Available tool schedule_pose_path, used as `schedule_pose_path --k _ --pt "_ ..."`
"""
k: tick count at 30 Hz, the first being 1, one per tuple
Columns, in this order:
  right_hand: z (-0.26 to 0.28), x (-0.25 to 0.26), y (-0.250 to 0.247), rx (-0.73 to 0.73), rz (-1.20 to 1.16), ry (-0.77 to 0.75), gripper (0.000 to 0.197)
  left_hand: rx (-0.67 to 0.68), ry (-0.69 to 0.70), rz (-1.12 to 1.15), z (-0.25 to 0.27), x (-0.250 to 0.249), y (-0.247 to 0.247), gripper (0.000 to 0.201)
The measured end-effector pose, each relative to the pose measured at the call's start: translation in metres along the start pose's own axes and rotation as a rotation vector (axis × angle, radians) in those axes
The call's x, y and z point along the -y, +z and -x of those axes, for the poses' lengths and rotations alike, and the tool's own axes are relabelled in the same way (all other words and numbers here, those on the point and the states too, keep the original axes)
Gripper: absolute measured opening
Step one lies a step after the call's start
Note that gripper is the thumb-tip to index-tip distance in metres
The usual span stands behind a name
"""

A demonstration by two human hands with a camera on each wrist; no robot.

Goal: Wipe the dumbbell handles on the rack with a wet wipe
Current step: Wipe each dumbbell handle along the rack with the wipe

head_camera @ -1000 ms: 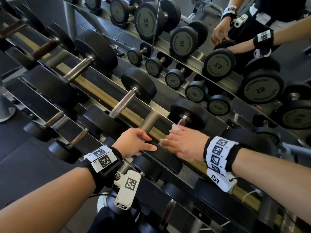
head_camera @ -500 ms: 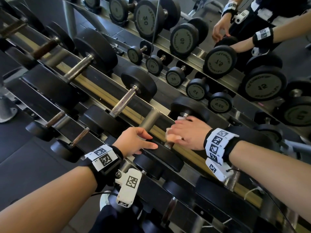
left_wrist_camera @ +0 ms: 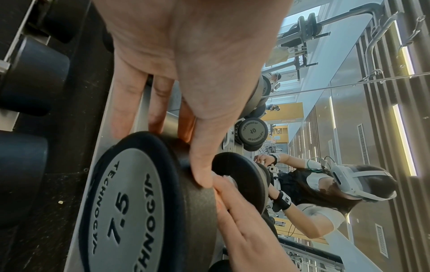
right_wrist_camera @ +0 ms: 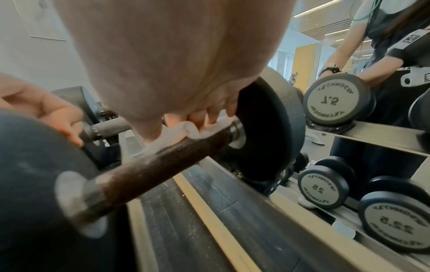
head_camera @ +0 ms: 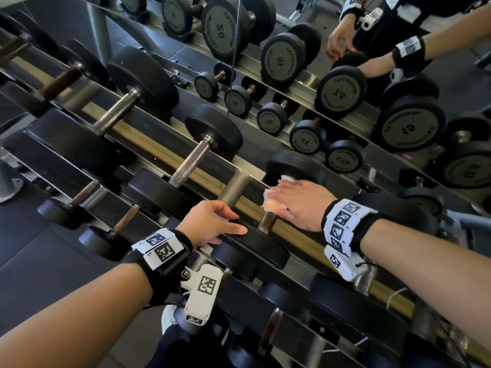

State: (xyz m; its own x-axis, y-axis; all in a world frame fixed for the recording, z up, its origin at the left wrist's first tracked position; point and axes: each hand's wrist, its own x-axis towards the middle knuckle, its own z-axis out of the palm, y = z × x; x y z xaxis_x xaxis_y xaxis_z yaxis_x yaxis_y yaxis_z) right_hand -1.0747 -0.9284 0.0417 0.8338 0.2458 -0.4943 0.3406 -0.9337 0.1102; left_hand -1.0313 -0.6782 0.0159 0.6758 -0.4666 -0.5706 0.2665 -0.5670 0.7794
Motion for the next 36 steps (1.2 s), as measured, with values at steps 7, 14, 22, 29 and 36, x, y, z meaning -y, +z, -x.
schedule_pose_path --k 7,14,22,29,36 --pt "0.016 0.024 0.015 0.101 -0.254 -0.126 0.055 0.010 0.006 -0.033 -0.004 -0.001 -0.002 0.027" --pt "0.019 0.018 0.034 0.043 -0.293 0.078 0.057 0.029 0.021 -0.041 -0.004 -0.001 -0.003 0.032" --pt "0.026 0.054 0.060 -0.084 -0.890 0.251 0.060 0.028 0.033 -0.039 -0.004 0.002 -0.002 0.033" --pt "0.018 0.076 0.061 -0.175 -1.454 0.523 0.062 0.033 0.037 -0.037 -0.006 0.004 -0.002 0.035" --pt "0.020 0.077 0.059 -0.208 -1.487 0.495 0.056 0.030 0.050 -0.002 -0.010 0.009 -0.002 0.036"
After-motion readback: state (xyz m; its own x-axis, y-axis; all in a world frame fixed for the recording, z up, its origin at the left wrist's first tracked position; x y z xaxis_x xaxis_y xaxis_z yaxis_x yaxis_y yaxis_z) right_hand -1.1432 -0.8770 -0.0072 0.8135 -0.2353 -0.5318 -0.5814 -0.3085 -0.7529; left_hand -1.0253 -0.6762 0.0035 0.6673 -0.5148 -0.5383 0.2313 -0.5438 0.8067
